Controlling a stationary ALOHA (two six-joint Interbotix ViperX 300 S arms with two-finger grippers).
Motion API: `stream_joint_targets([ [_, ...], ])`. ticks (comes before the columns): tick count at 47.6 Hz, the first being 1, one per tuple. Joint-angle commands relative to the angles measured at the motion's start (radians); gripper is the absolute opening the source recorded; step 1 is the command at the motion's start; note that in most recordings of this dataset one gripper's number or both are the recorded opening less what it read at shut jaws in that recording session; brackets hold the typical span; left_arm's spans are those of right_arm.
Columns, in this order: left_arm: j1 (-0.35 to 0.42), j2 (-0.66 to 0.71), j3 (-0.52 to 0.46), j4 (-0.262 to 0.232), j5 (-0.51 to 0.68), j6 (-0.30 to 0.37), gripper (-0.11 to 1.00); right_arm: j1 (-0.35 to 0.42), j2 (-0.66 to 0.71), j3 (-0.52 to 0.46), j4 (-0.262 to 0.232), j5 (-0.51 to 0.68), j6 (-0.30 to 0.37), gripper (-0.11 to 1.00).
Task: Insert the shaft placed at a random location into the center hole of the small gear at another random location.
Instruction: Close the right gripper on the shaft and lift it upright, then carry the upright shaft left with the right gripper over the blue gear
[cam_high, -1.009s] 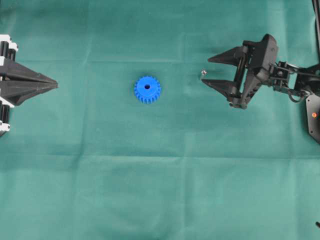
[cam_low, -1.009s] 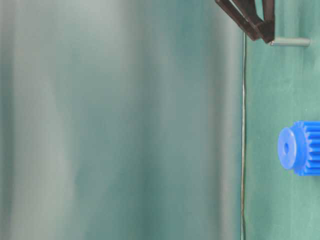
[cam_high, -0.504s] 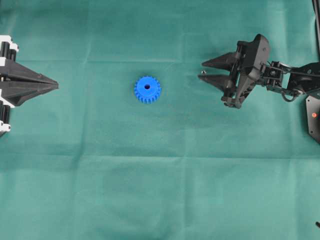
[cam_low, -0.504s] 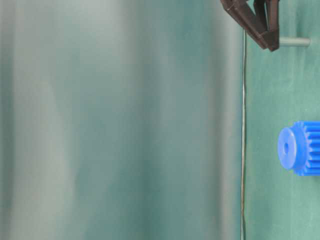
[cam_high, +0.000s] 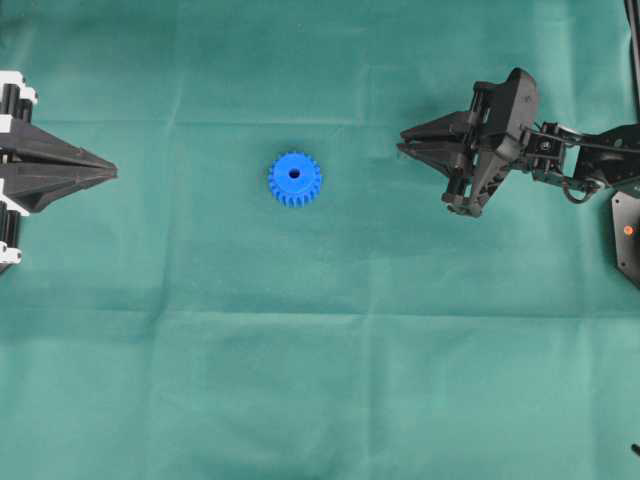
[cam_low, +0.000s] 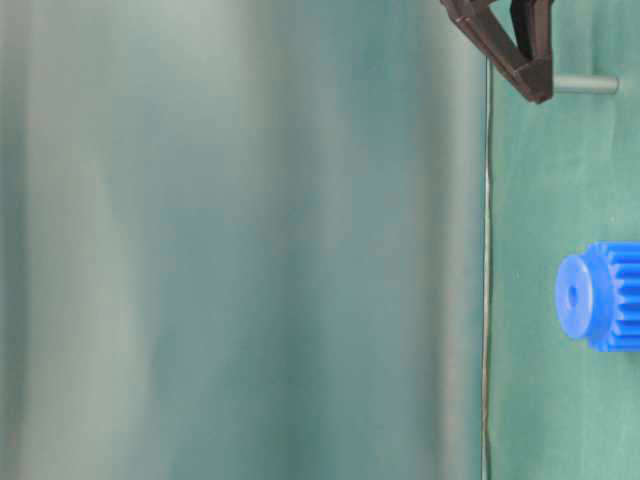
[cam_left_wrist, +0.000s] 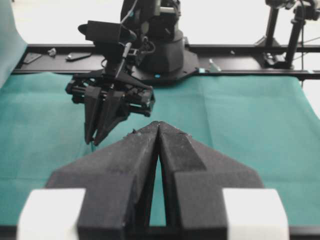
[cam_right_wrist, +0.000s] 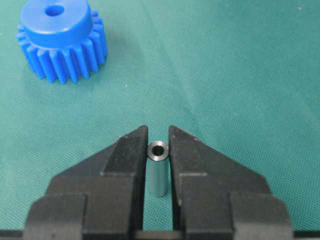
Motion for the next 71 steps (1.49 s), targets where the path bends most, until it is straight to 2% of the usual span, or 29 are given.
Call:
stream_joint_targets([
  [1,0.000,0.005,-0.023,0.003,-0.003,-0.002,0.00,-0.005,-0.060,-0.020,-0.002,0.034,-0.009,0.12],
  [12,0.000,0.005,-0.023,0.003,-0.003,-0.003,0.00,-0.005,-0.227,-0.054,-0.002,0.249,-0.020,0.12],
  [20,0.000,0.005,-0.023,0.003,0.005,-0.005,0.00,-0.005,-0.308,-0.060,-0.002,0.330,-0.028,0.12],
  [51,0.000,0.006,-0.025,0.003,0.005,-0.006,0.00,0.003,-0.290,-0.083,-0.002,0.336,-0.021,0.12],
  [71,0.000,0.011,-0.023,0.003,0.002,-0.006,0.00,0.066,-0.147,-0.264,-0.002,0.377,-0.021,0.12],
])
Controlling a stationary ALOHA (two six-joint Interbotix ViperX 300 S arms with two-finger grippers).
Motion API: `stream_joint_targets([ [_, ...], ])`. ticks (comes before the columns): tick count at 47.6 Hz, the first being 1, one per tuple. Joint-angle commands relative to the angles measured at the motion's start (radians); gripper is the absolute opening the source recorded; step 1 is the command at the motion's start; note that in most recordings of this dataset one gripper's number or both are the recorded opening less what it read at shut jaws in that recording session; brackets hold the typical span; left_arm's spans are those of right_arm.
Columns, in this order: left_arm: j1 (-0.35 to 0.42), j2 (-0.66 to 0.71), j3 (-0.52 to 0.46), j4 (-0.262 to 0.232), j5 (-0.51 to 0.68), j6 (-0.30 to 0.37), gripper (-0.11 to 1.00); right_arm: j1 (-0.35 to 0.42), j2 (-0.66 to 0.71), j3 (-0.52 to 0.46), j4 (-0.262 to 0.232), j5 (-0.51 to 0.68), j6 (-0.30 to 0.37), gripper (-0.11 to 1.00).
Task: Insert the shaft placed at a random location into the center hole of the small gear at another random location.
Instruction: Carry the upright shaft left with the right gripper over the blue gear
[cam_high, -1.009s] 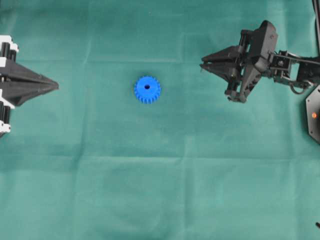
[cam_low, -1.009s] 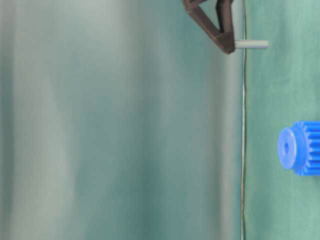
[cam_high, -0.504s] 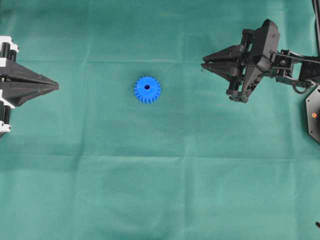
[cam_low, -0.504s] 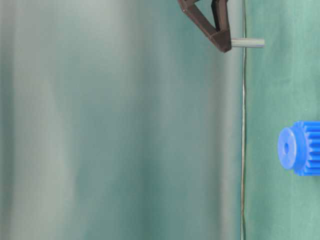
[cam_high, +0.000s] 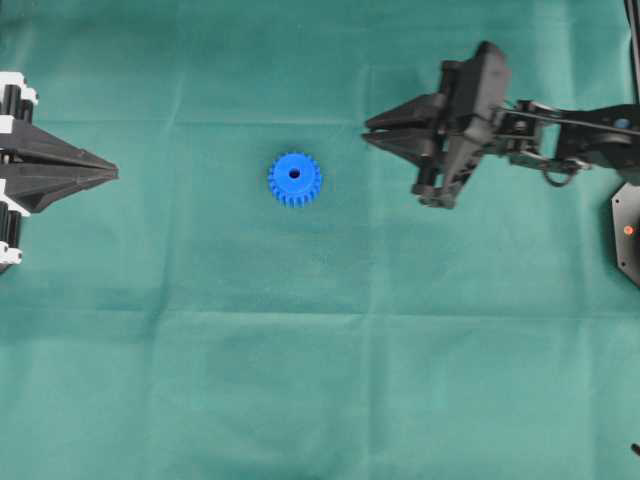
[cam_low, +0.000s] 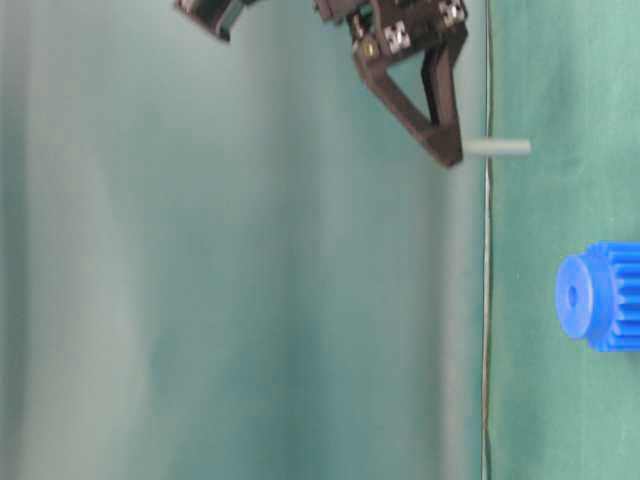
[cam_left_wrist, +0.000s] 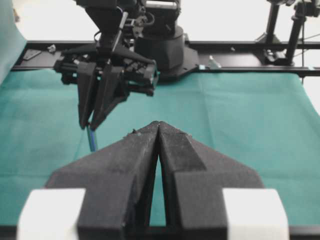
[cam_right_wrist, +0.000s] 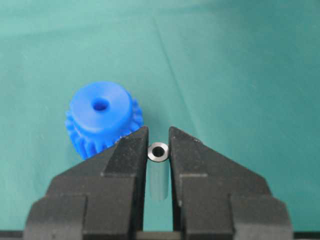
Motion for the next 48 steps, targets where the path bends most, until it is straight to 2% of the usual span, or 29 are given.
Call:
stream_joint_targets([
  [1,0.000,0.008,-0.021,0.002,-0.009,-0.002,0.00,0.012,0.018,-0.067,0.000,0.018,-0.012,0.12],
  [23,0.002,0.009,-0.021,0.002,-0.008,-0.002,0.00,0.075,0.150,-0.249,0.000,0.038,-0.014,0.12],
  [48,0.000,0.008,-0.021,0.002,-0.006,-0.002,0.00,0.081,0.184,-0.288,0.000,0.044,-0.014,0.12],
])
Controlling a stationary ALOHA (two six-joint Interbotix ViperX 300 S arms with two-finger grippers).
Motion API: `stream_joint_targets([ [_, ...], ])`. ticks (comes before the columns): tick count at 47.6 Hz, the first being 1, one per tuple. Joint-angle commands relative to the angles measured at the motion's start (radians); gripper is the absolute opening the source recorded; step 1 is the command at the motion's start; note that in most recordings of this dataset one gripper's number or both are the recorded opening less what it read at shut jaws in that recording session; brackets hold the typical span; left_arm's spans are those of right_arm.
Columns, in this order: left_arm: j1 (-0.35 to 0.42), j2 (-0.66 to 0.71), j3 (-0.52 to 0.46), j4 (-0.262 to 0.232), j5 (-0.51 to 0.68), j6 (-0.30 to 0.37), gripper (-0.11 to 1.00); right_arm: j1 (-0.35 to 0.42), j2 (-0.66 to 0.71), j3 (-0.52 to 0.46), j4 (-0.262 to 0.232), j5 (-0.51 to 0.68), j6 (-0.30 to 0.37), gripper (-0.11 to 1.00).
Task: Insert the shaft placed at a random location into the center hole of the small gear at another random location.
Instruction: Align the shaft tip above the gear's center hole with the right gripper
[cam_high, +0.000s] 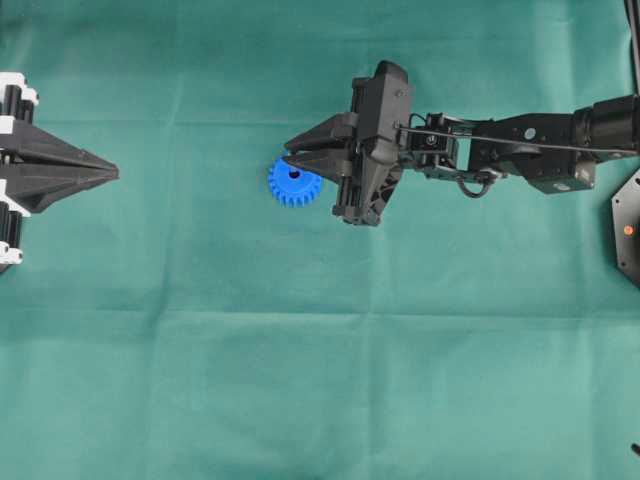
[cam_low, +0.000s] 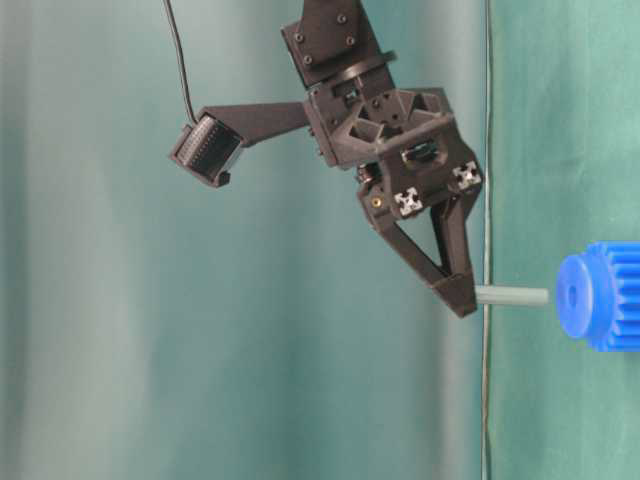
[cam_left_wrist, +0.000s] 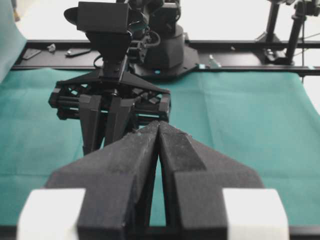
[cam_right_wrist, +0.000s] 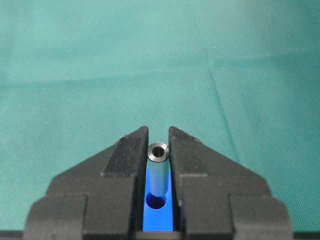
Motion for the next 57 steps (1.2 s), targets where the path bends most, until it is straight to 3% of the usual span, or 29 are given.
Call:
stream_joint_targets([
  [1,0.000,0.008,-0.021,0.003,-0.006,-0.002,0.00,0.003,-0.014,-0.023,0.000,-0.003,-0.014,0.12],
  [57,0.000,0.008,-0.021,0.003,-0.006,0.002,0.00,0.003,0.057,-0.038,0.000,-0.003,-0.012,0.12],
])
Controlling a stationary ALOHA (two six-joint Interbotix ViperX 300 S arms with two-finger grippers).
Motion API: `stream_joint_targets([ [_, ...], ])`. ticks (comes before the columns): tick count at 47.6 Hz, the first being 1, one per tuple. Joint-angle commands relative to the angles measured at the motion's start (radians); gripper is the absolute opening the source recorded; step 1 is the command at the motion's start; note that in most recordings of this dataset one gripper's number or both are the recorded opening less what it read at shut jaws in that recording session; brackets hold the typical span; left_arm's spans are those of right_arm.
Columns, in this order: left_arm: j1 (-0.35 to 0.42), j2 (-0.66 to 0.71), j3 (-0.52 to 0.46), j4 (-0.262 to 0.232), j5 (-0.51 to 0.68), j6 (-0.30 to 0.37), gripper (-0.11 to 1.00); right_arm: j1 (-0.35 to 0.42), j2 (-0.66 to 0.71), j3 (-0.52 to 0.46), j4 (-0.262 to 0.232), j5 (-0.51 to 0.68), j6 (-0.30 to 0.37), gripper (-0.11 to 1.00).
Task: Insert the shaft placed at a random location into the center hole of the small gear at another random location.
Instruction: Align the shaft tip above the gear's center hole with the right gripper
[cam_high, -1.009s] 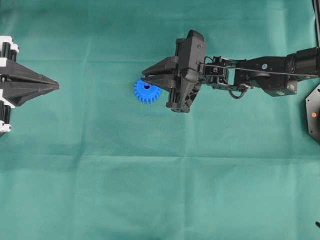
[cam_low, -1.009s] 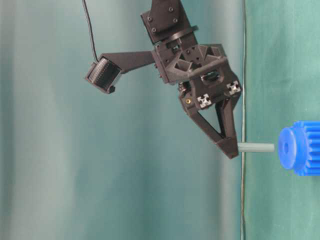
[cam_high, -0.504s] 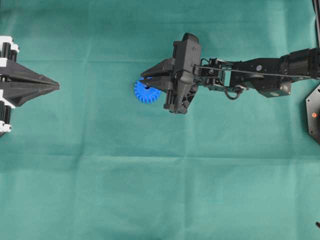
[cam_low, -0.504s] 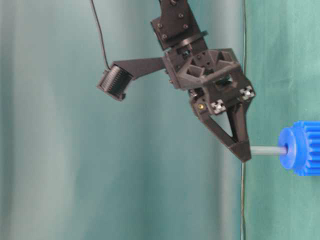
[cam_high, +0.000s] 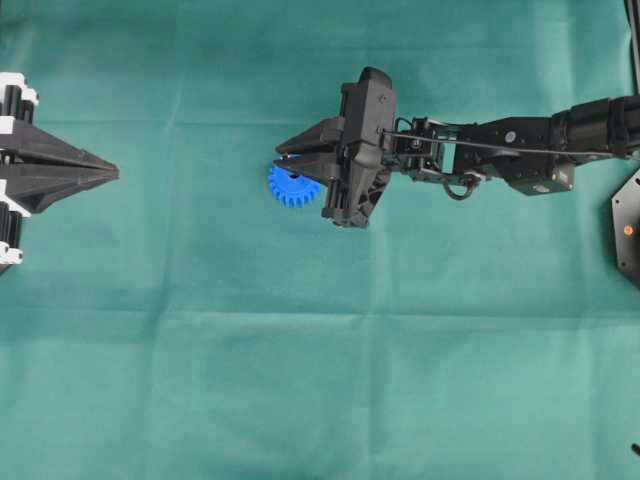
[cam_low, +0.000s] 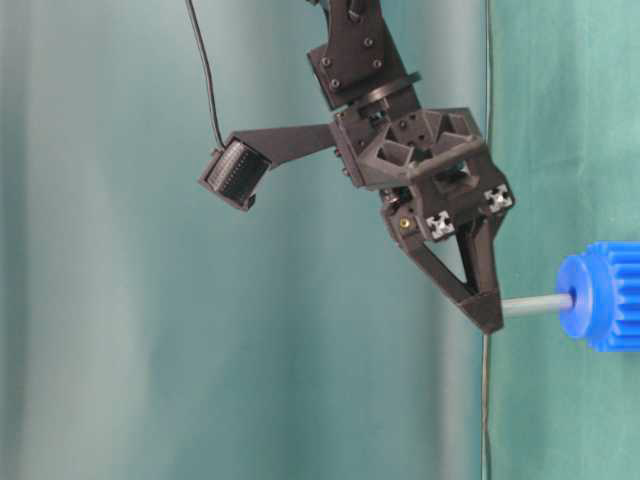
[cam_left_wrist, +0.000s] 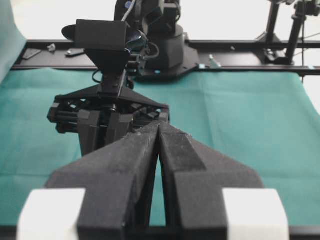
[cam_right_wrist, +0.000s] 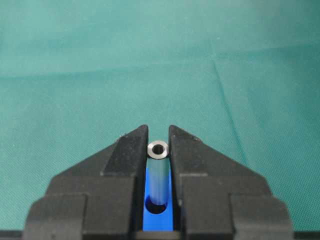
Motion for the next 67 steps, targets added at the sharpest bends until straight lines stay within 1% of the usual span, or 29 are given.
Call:
stream_joint_targets([
  [1,0.002,0.006,-0.021,0.003,-0.008,0.002,0.00,0.002,-0.012,-0.005,0.000,0.005,-0.012,0.12],
  [11,0.000,0.006,-0.021,0.003,-0.008,0.002,0.00,0.002,-0.066,-0.002,0.000,0.043,-0.018,0.12],
  [21,0.000,0.008,-0.021,0.003,-0.006,0.002,0.00,0.002,-0.115,-0.002,-0.021,0.077,-0.025,0.12],
  [32,0.000,0.008,-0.021,0.005,-0.006,0.003,0.00,0.002,-0.107,-0.005,-0.021,0.072,-0.026,0.12],
  [45,0.000,0.006,-0.021,0.003,-0.006,0.006,0.00,0.005,-0.057,-0.011,-0.017,0.057,-0.025,0.12],
  [67,0.000,0.008,-0.021,0.003,-0.006,0.006,0.00,0.009,-0.021,-0.011,-0.014,0.037,-0.020,0.12],
])
